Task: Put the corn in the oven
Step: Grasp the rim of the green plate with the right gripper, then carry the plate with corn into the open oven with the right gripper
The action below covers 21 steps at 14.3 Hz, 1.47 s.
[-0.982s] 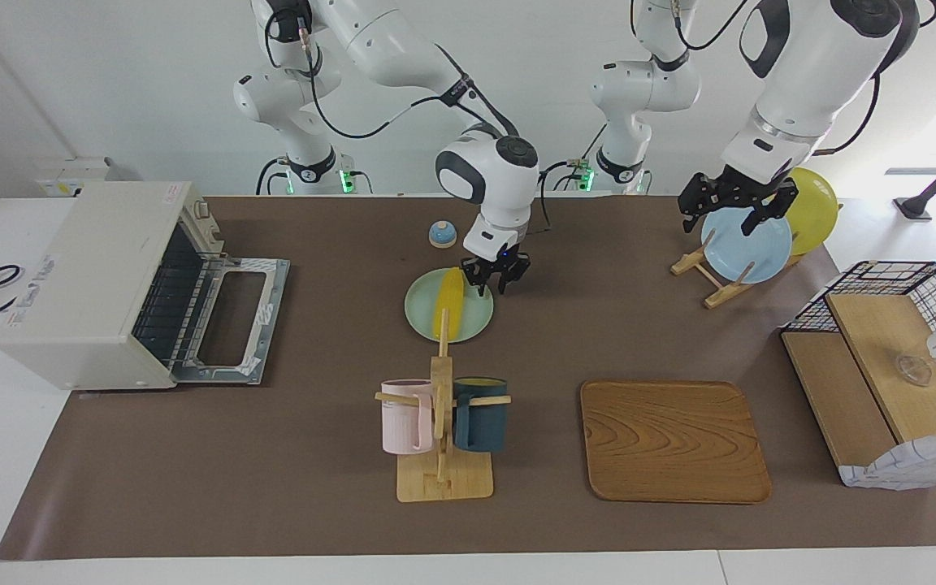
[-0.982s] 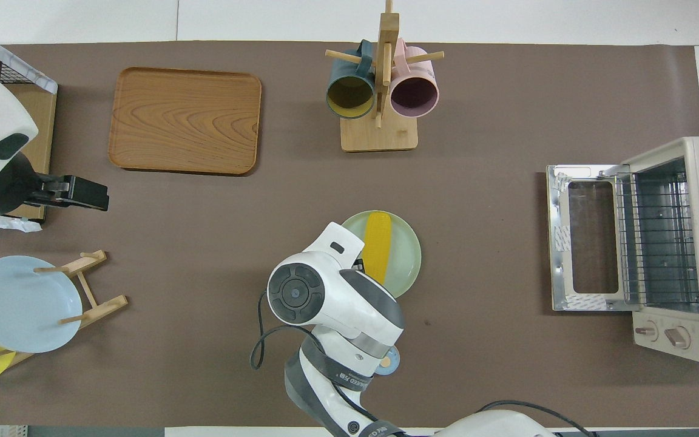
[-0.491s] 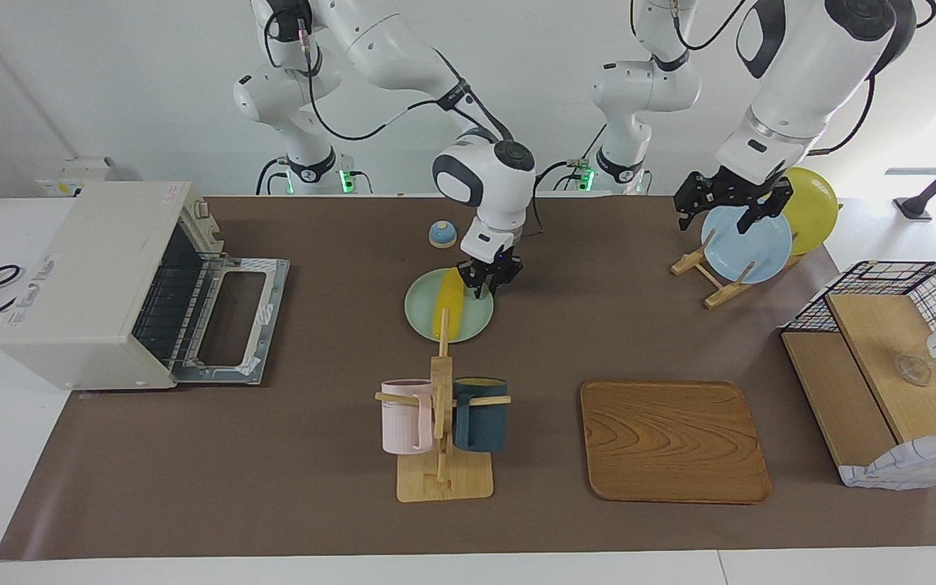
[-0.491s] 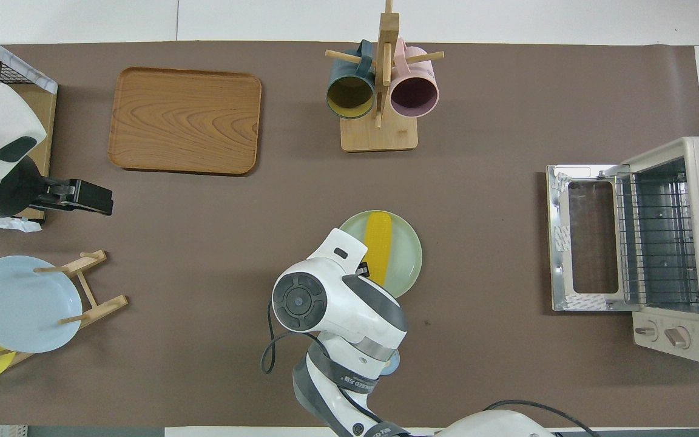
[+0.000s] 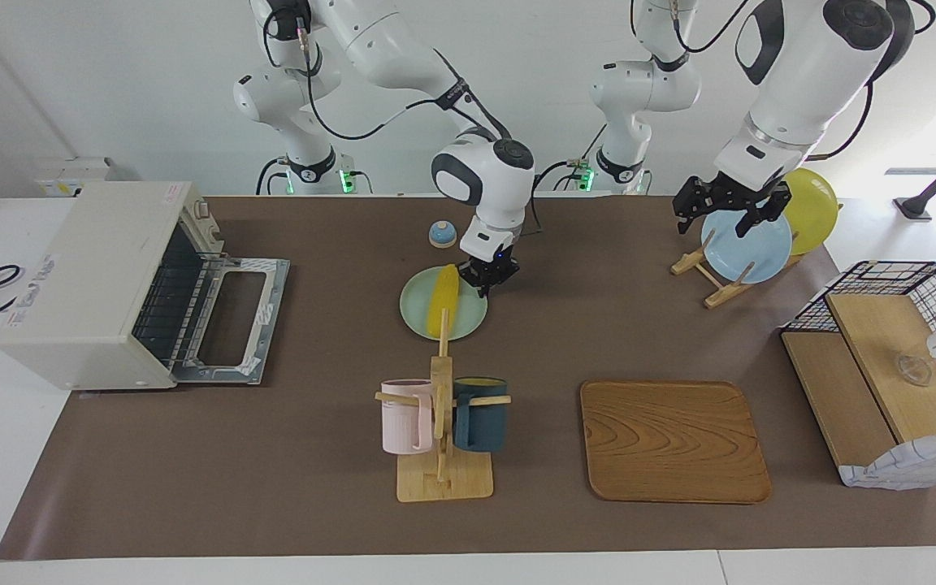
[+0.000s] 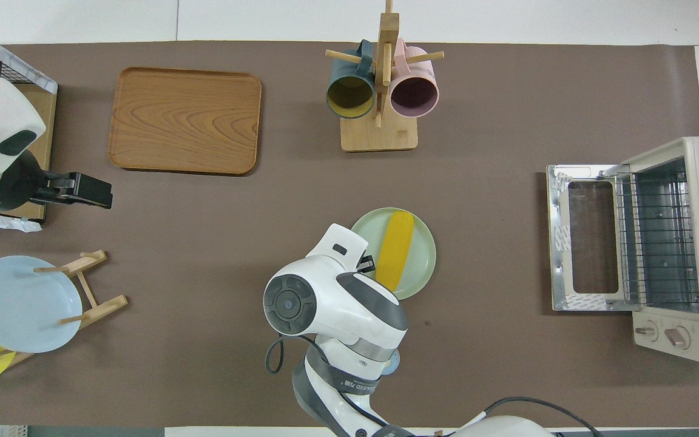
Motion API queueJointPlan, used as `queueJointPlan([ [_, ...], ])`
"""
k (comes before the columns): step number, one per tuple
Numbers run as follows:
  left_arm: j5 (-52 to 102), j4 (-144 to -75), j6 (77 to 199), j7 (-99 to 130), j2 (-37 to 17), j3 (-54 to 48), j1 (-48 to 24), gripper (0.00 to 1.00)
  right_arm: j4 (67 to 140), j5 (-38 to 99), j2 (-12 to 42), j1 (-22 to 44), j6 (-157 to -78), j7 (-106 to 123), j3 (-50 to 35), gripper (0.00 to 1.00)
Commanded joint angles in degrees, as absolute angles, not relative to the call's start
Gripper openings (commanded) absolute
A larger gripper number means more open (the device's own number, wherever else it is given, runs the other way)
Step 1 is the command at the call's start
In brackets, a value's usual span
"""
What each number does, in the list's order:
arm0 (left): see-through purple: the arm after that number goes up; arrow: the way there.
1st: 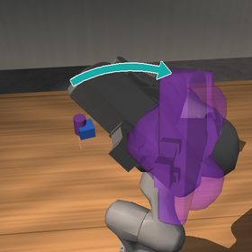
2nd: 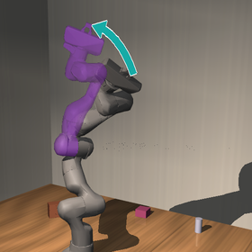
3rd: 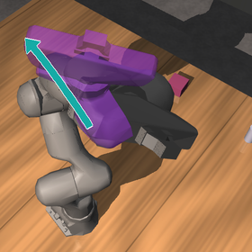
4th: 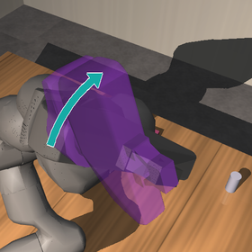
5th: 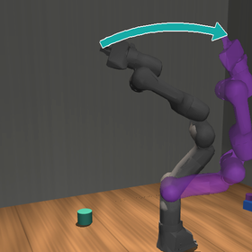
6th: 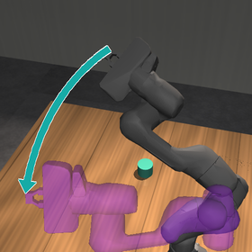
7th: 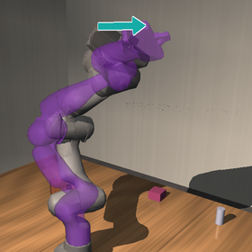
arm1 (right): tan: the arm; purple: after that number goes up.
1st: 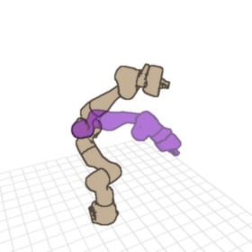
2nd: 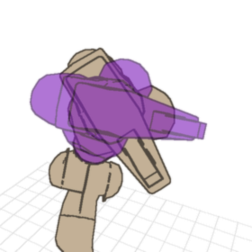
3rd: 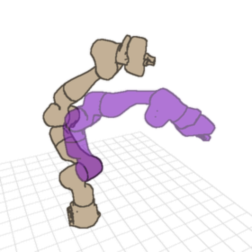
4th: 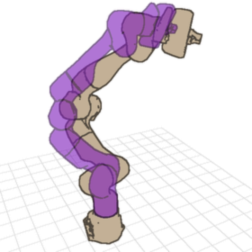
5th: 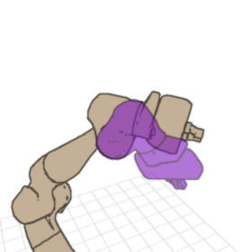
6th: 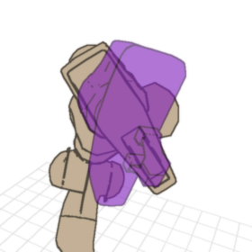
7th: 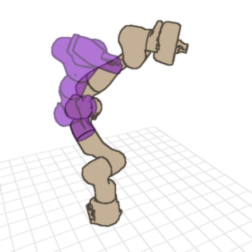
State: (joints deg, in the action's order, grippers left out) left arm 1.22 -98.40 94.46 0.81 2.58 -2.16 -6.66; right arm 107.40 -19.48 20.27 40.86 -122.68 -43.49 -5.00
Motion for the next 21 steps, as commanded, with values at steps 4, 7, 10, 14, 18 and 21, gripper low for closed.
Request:
queueJointPlan([
  [4,1.1,-97.7,94.7,1.3,2.1,-2.0,-4.8,1.00,103.8,-20.6,14.8,34.6,-111.9,-37.3,-4.8,0.00],
  [7,1.1,-98.1,94.4,1.3,2.3,-2.1,-5.4,1.00,106.7,-20.2,11.2,28.2,-109.9,-31.9,-4.8,0.00],
  [10,1.0,-98.2,94.1,1.3,2.4,-2.1,-5.5,1.00,110.3,-20.1,8.4,22.7,-109.9,-29.4,-4.8,0.00],
  [14,1.0,-98.2,94.4,1.5,2.5,-2.2,-5.6,1.00,114.5,-20.0,5.5,14.6,-109.3,-23.3,-4.8,0.00],
  [18,1.0,-98.8,94.4,1.4,2.8,-2.2,-5.4,1.00,116.1,-20.0,4.5,5.8,-109.2,-15.3,-4.8,0.00],
  [21,1.1,-99.2,94.7,1.6,3.0,-2.3,-5.3,1.00,117.9,-20.0,3.0,2.1,-109.2,-12.6,-4.8,0.00],
])
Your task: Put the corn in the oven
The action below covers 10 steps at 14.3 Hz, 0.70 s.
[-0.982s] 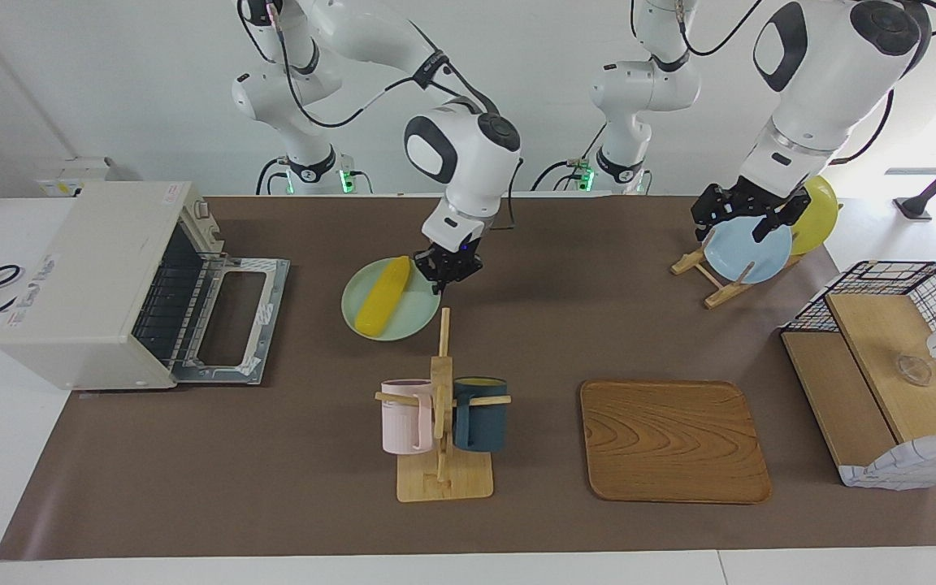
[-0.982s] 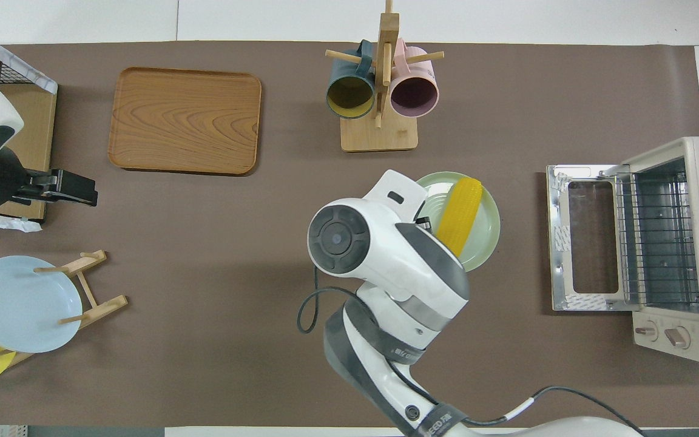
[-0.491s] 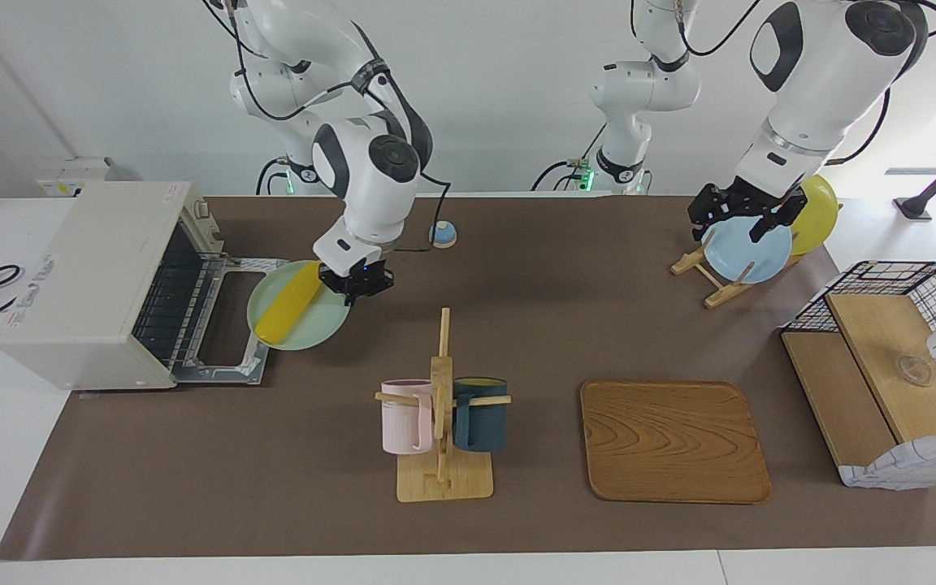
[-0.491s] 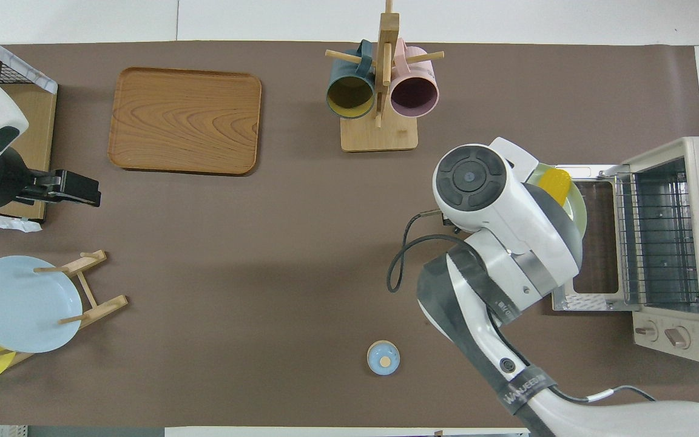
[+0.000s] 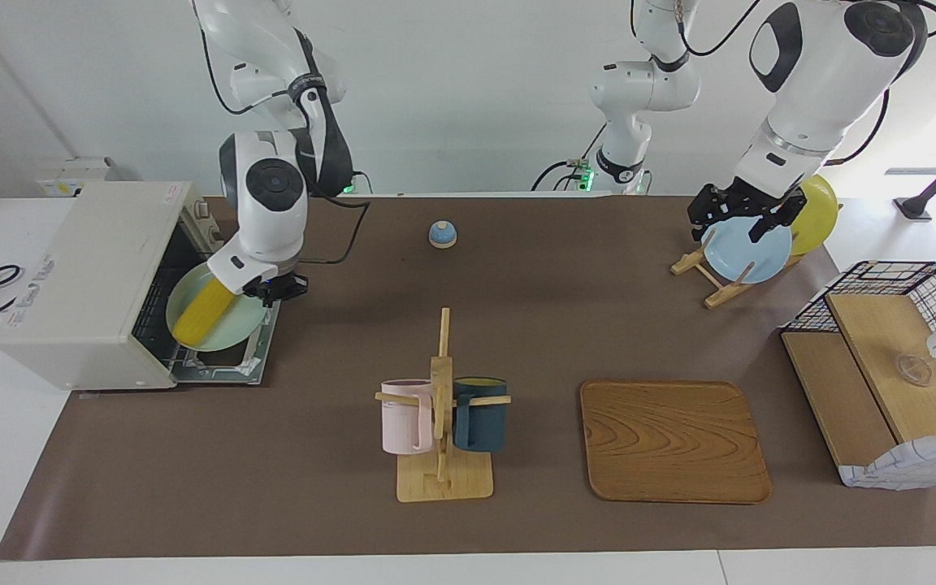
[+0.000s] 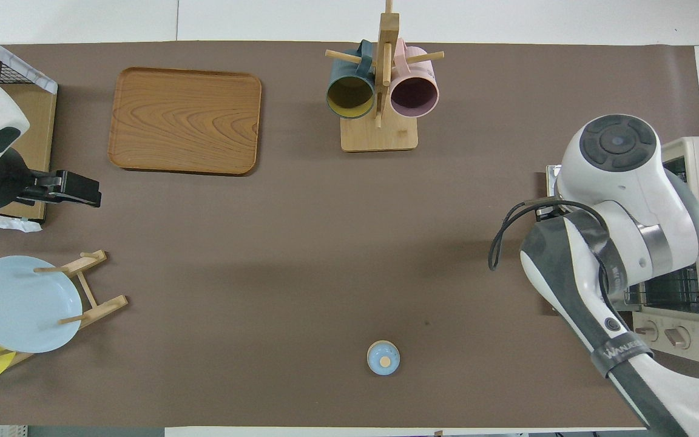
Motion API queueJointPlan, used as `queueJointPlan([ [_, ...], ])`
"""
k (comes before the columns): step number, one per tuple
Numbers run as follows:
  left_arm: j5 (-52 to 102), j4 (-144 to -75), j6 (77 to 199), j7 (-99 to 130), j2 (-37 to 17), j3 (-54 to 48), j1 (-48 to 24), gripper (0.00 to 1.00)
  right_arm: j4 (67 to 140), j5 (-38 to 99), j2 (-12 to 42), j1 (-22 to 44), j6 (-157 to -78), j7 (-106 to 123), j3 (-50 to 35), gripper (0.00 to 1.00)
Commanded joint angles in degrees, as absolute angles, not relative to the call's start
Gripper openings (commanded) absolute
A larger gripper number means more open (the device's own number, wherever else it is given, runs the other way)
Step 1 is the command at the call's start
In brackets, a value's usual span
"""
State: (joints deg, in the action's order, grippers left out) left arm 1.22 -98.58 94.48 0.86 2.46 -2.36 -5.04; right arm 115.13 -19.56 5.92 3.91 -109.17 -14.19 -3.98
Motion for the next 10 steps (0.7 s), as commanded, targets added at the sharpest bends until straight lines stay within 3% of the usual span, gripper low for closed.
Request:
queueJointPlan([
  [1,1.1,-99.2,94.7,1.6,3.0,-2.3,-5.4,1.00,118.6,-20.0,2.4,1.0,-109.2,-11.5,-4.8,0.00],
  [4,1.1,-99.1,95.1,1.6,3.0,-2.3,-5.5,1.00,119.9,-19.9,2.0,-3.4,-109.3,-8.4,-4.8,0.00],
  [9,1.1,-99.1,95.0,1.5,2.9,-2.3,-5.6,1.00,123.7,-19.5,0.8,-5.4,-111.5,-8.1,-4.8,0.00],
  [10,1.1,-99.1,95.0,1.5,3.0,-2.3,-5.5,1.00,123.8,-18.9,0.7,-5.6,-111.9,-8.4,-4.8,0.19],
])
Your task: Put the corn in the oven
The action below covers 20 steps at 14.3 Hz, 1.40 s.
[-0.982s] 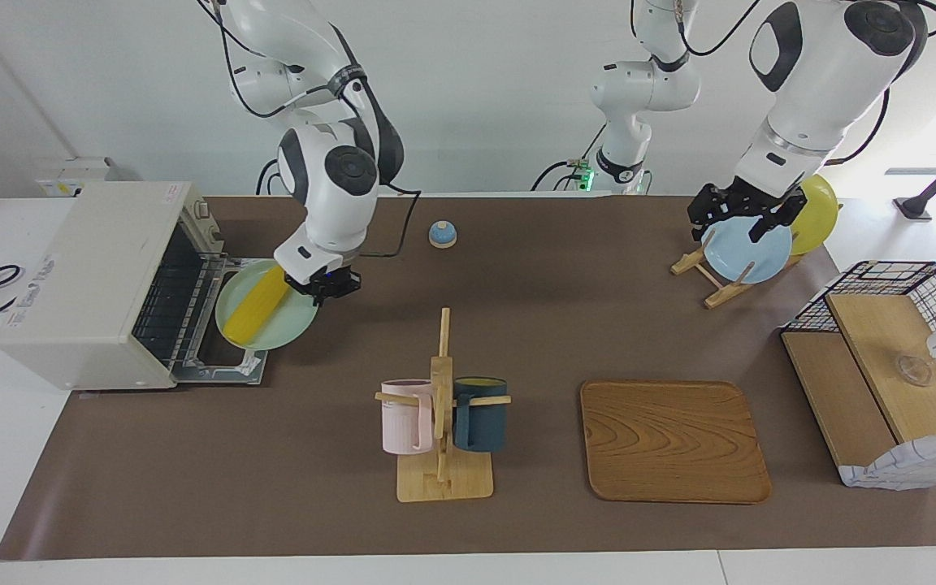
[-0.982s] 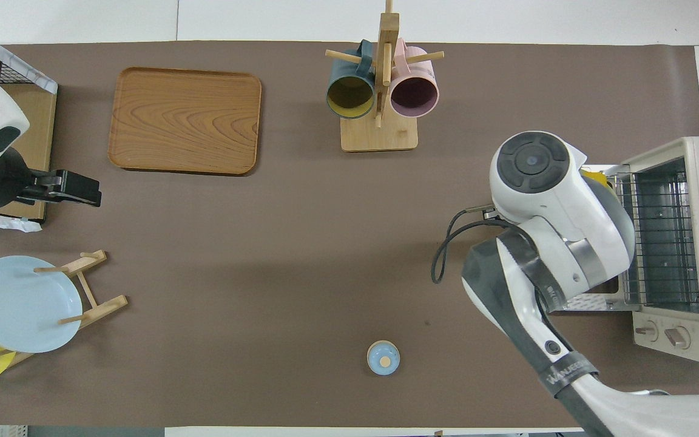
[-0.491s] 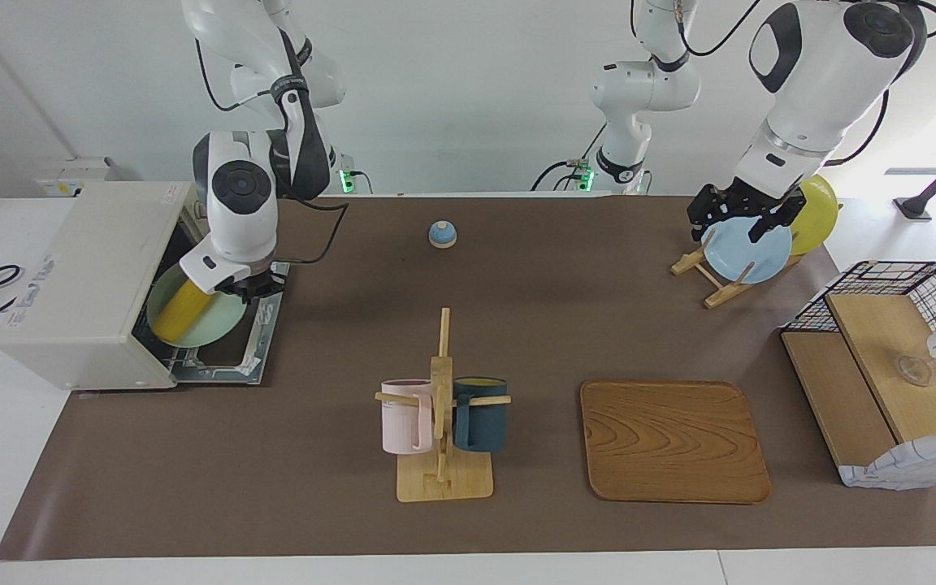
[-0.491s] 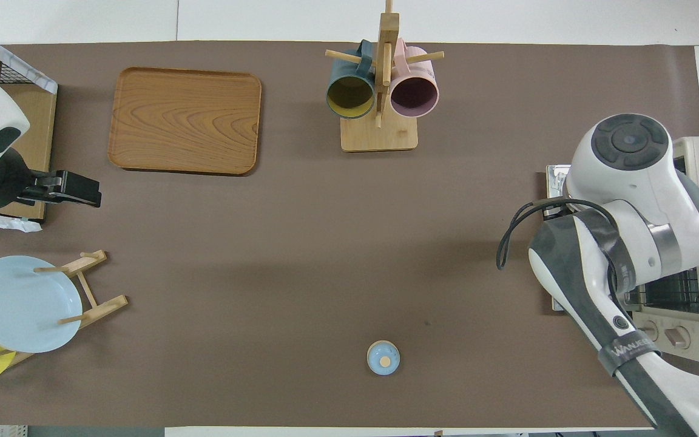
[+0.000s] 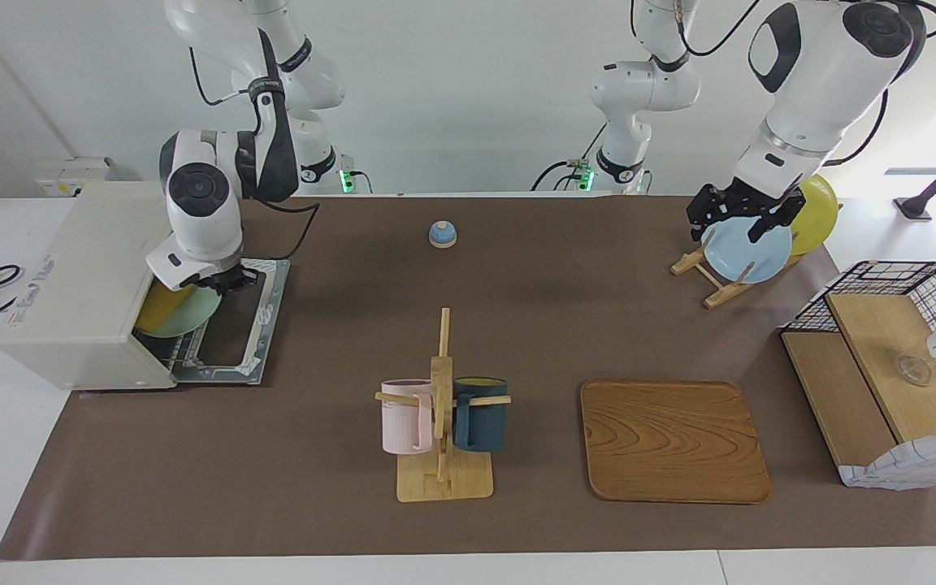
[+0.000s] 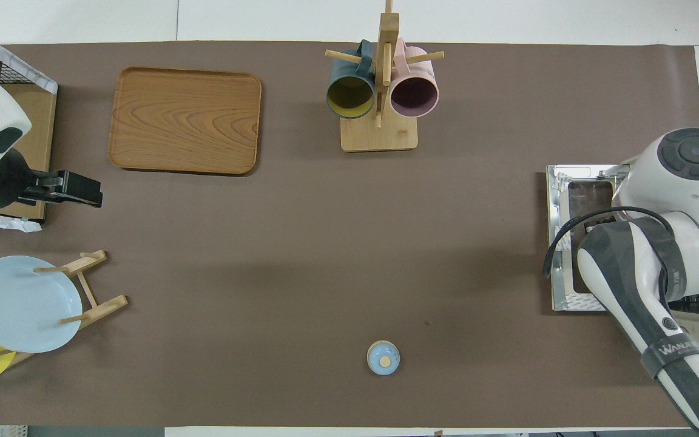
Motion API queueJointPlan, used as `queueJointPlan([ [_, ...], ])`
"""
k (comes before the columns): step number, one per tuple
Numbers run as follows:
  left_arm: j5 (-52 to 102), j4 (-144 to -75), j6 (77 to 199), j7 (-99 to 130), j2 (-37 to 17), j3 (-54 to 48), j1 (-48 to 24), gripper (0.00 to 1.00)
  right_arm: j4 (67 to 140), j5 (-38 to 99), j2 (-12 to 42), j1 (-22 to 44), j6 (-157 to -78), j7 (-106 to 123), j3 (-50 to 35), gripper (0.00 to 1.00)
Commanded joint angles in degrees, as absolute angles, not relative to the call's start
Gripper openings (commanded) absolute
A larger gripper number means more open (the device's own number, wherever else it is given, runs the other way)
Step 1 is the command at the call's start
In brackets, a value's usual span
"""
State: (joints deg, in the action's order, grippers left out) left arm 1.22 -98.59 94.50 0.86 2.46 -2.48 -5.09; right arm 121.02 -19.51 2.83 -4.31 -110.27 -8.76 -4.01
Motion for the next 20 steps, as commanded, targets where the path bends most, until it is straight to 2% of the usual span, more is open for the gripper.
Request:
queueJointPlan([
  [1,1.1,-99.1,95.0,1.5,3.0,-2.3,-5.5,1.00,123.9,-17.5,0.7,-5.8,-112.1,-8.4,-4.8,0.54],
  [2,1.1,-99.1,95.0,1.5,2.9,-2.3,-5.5,1.00,123.9,-17.2,0.8,-6.1,-112.2,-8.4,-4.8,0.70],
  [3,1.1,-99.1,95.0,1.5,2.9,-2.3,-5.5,1.00,123.9,-17.1,0.8,-6.2,-112.2,-8.2,-4.8,0.79],
  [10,1.1,-99.1,95.0,1.5,2.9,-2.3,-5.5,1.00,121.2,-16.2,1.8,-4.6,-112.2,-8.4,-4.9,0.77],
  [11,1.1,-99.1,95.0,1.5,2.9,-2.3,-5.5,1.00,120.5,-15.1,2.1,-3.4,-112.4,-8.5,-4.9,0.69],
  [13,1.1,-99.1,95.0,1.5,2.9,-2.3,-5.5,1.00,120.5,-12.2,2.1,0.6,-112.6,-12.5,-4.9,0.40],
  [15,1.1,-99.1,95.0,1.5,2.9,-2.3,-5.4,1.00,122.1,-12.1,1.3,6.0,-112.6,-20.2,-4.8,0.18],
  [17,1.1,-99.1,95.1,1.3,2.9,-2.3,-5.3,1.00,125.7,-12.2,0.2,8.8,-115.1,-25.1,-4.8,0.00],
  [20,1.1,-98.9,94.5,1.3,3.2,-2.2,-4.9,1.00,133.7,-12.7,-1.4,10.1,-123.5,-28.0,-4.7,0.00],
])
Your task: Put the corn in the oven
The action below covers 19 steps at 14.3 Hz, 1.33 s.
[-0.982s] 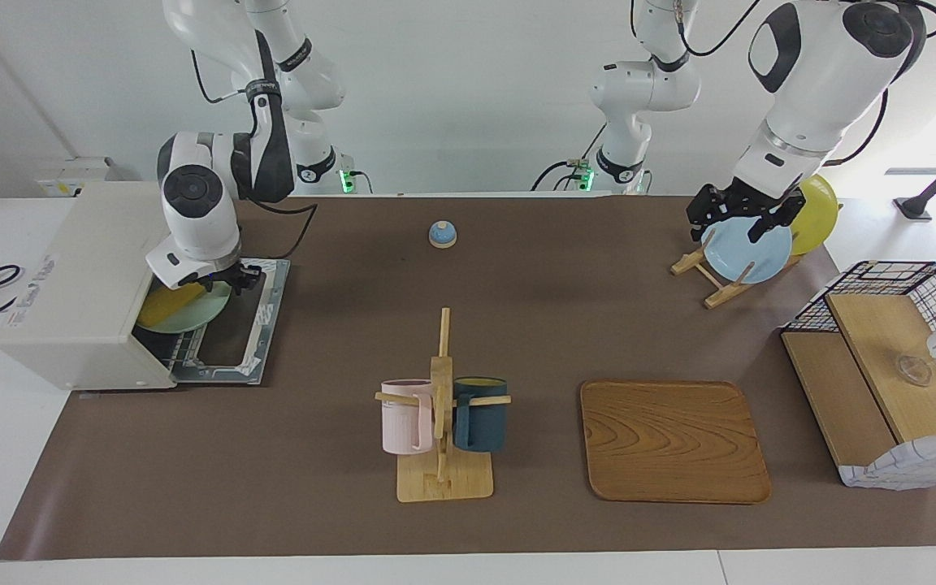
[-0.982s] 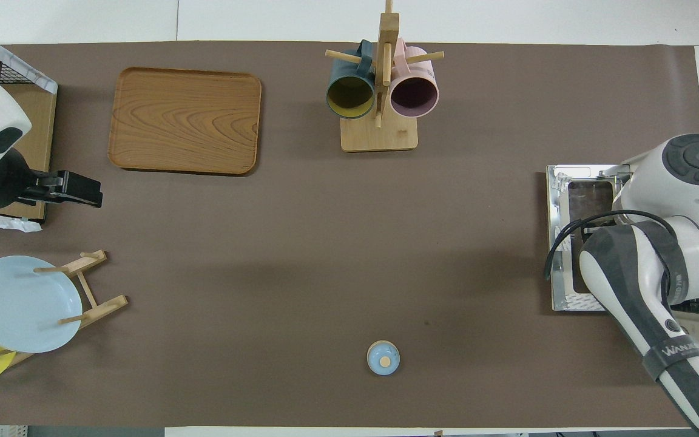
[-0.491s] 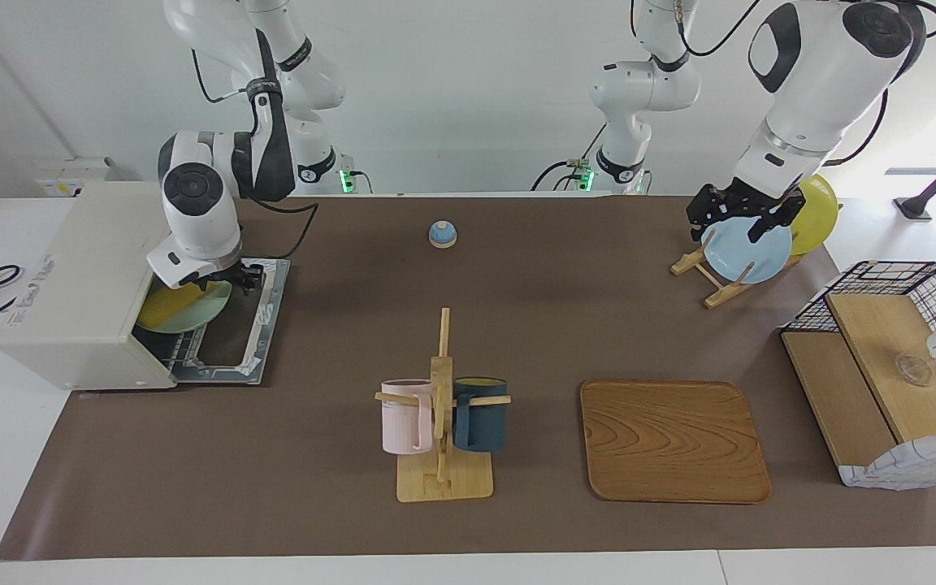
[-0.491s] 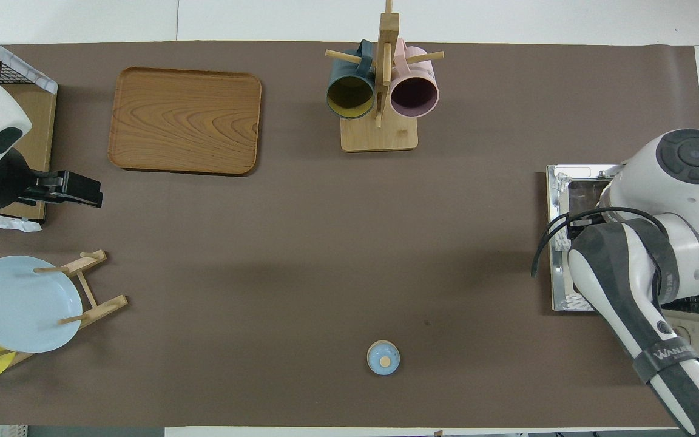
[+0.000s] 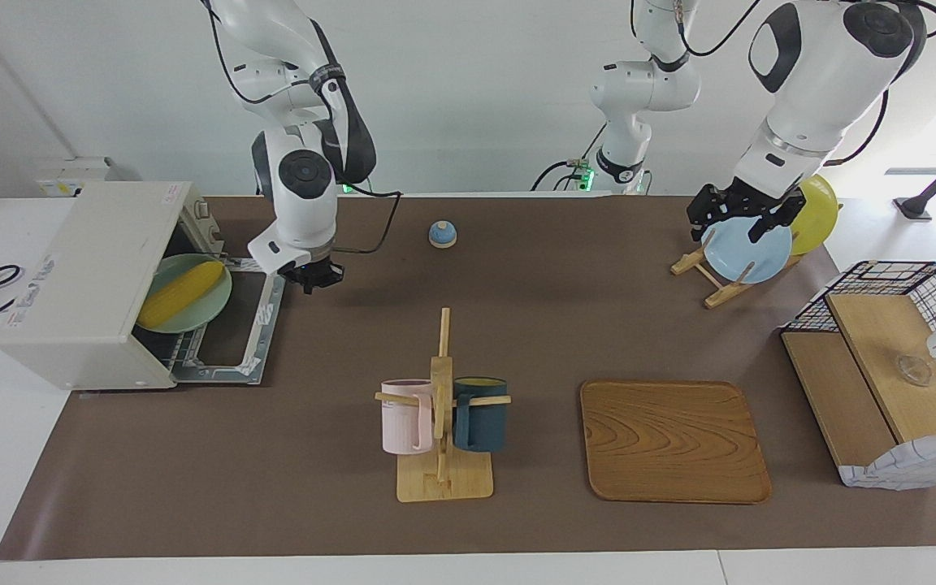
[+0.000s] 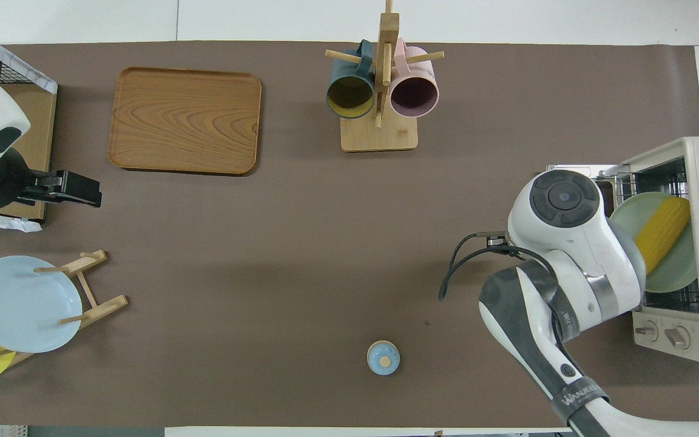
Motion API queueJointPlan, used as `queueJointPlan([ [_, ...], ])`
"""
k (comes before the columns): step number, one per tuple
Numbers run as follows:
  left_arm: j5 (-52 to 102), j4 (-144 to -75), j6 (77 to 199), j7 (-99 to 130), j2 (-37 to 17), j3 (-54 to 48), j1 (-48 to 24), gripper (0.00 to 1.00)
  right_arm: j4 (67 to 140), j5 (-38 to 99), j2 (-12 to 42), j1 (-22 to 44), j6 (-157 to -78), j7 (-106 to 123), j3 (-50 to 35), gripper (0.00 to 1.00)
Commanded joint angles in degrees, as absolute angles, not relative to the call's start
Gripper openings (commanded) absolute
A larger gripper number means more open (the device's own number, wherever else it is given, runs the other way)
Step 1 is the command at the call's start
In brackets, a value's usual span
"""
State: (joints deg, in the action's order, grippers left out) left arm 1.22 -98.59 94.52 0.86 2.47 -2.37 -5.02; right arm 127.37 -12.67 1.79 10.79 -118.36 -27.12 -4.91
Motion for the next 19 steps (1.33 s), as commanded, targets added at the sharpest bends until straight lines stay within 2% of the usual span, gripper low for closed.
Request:
queueJointPlan([
  [1,1.1,-98.8,94.4,1.3,3.3,-2.1,-4.9,1.00,135.0,-12.7,-1.6,9.8,-124.0,-28.7,-4.7,0.00],
  [8,1.1,-98.6,94.5,1.3,3.9,-2.0,-4.9,1.00,140.8,-14.9,-2.6,7.3,-125.3,-32.2,-4.7,0.00],
  [19,1.1,-98.6,94.4,1.3,3.9,-2.0,-4.9,1.00,144.1,-16.6,-3.7,3.5,-128.2,-29.2,-4.6,0.00],
])
